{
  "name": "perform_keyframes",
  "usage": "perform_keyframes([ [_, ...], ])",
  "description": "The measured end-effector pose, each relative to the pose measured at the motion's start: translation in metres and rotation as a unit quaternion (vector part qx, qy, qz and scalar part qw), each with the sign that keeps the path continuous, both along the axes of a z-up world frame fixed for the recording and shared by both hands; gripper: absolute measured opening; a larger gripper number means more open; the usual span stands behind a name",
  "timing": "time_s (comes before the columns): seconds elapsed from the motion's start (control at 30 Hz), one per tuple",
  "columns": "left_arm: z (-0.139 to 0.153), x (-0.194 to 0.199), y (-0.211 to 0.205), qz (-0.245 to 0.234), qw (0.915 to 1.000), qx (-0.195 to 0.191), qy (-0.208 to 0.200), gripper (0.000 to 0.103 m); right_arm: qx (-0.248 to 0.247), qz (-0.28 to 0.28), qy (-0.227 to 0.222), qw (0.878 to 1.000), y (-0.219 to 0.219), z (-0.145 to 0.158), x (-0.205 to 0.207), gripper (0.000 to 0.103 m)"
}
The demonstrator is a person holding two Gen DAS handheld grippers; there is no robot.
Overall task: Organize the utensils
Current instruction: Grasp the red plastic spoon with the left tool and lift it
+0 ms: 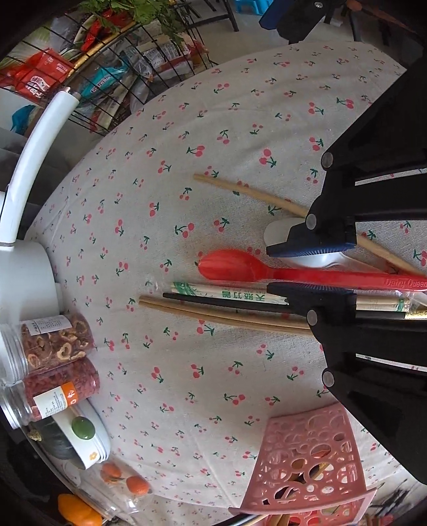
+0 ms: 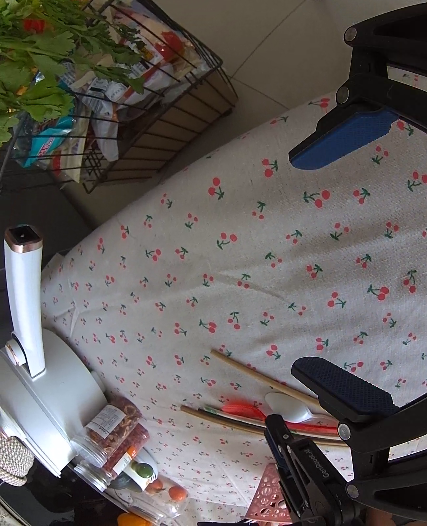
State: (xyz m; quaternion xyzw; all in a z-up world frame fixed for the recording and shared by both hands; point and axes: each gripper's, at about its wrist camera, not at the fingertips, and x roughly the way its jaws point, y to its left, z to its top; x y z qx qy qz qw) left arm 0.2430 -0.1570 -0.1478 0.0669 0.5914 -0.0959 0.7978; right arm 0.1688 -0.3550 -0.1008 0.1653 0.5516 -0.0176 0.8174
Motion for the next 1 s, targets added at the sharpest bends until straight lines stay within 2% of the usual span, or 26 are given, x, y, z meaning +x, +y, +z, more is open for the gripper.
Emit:
perform_keyframes([
  [0.3,-0.014,0.015,-0.013,0.001,0.9996,0.027,0.012,0.016,0.007,-0.009,-0.003,1.0,-0.005,0.001,-0.002,0.096],
  [0.5,-0.008,0.015,-0.015,-0.008,0.9995,0.029,0.007,0.01,0.006,-0.003,-0.001,1.0,0.0,0.003,-0.002,0.096],
  [0.77,0.042,-0.01,0.002,-0.021,0.9981,-0.011,-0.057,0.01,-0.002,0.009,-0.008,1.0,0.012,0.008,-0.003,0.096],
  [1.0,0.09,-0.063,0.033,-0.043,0.9899,-0.047,-0.127,0.009,0.006,0.019,-0.001,1.0,0.028,0.005,-0.003,0.096],
])
